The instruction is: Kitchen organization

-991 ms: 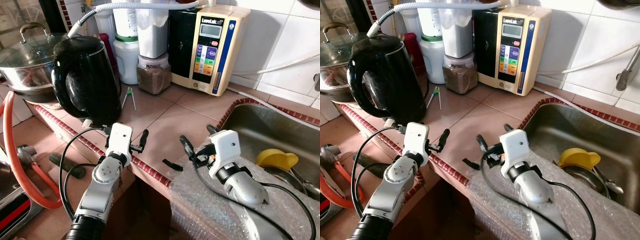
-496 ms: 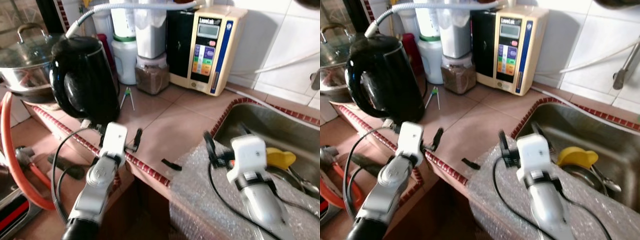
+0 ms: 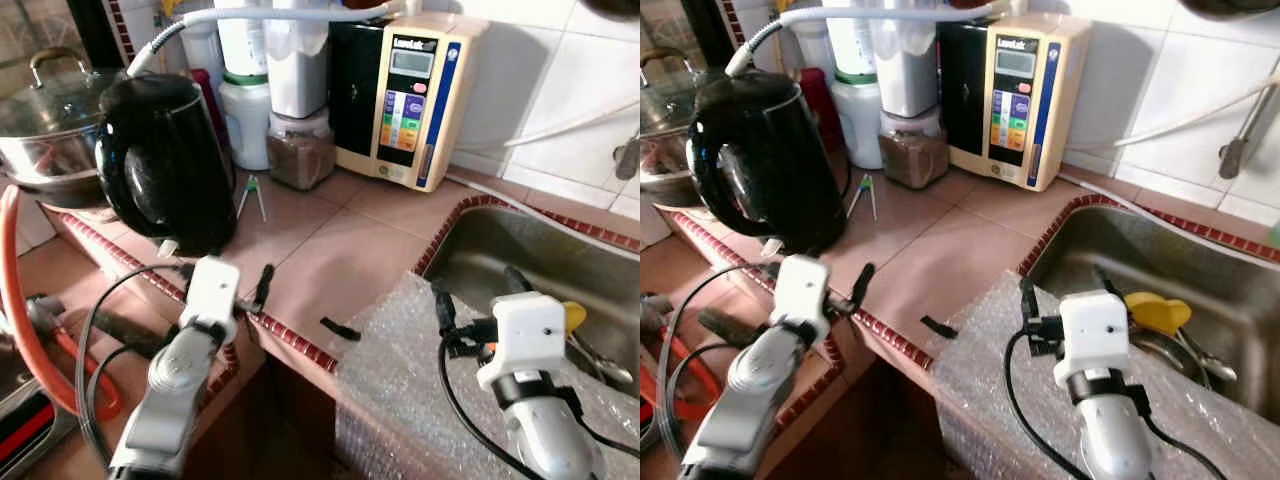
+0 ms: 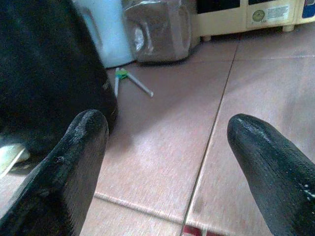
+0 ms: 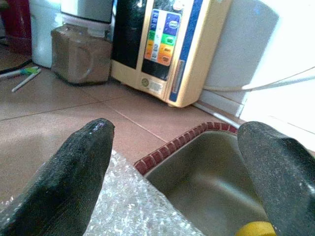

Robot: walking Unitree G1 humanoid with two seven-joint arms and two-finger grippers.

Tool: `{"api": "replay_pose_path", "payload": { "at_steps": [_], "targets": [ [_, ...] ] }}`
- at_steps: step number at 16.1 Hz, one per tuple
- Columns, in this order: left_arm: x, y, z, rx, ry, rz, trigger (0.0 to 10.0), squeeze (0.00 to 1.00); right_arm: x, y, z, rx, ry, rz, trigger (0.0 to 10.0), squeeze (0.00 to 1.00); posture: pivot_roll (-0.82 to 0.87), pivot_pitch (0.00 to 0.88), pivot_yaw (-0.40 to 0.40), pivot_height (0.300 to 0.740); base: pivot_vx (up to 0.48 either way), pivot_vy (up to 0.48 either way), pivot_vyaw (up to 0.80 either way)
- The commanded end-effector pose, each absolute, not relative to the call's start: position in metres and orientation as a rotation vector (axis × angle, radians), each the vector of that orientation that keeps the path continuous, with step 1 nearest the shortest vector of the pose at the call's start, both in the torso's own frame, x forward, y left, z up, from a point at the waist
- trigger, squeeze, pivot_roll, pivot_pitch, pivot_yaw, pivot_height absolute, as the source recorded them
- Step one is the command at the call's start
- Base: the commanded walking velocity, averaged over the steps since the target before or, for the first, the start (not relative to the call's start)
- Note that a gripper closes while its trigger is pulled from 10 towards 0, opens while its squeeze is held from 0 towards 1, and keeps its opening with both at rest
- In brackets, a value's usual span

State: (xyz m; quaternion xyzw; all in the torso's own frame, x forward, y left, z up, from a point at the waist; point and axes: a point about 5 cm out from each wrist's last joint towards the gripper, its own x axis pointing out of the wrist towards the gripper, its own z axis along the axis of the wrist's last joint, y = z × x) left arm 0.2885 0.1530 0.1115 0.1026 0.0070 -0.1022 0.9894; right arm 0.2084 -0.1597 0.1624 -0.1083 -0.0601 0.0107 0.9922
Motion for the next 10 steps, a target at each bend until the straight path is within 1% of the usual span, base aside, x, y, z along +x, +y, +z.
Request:
{"api": "replay_pose_path", "payload": {
  "at_steps": [1,4,9,10],
  "targets": [
    [0.285,0.160,0.115,0.211,0.015,-0.195,10.0,0.00,0.205,-0.162,0.165,-0.214,-0.123,-0.003,10.0,0.00,0.02,0.000,0.030,0.740,0.000,0.000,0.00],
    [0.282,0.162,0.118,0.192,0.008,-0.173,10.0,0.00,0.200,-0.162,0.160,-0.222,-0.104,-0.009,10.0,0.00,0.02,0.000,0.028,0.740,0.000,0.000,0.00],
    [0.284,0.153,0.122,0.184,0.006,-0.193,10.0,0.00,0.201,-0.164,0.159,-0.225,-0.096,-0.019,10.0,0.00,0.01,0.000,0.030,0.740,0.000,0.000,0.57],
    [0.284,0.151,0.122,0.180,0.011,-0.202,10.0,0.00,0.202,-0.165,0.158,-0.221,-0.090,-0.022,10.0,0.00,0.01,0.000,0.031,0.740,0.000,0.000,0.00]
  ]
}}
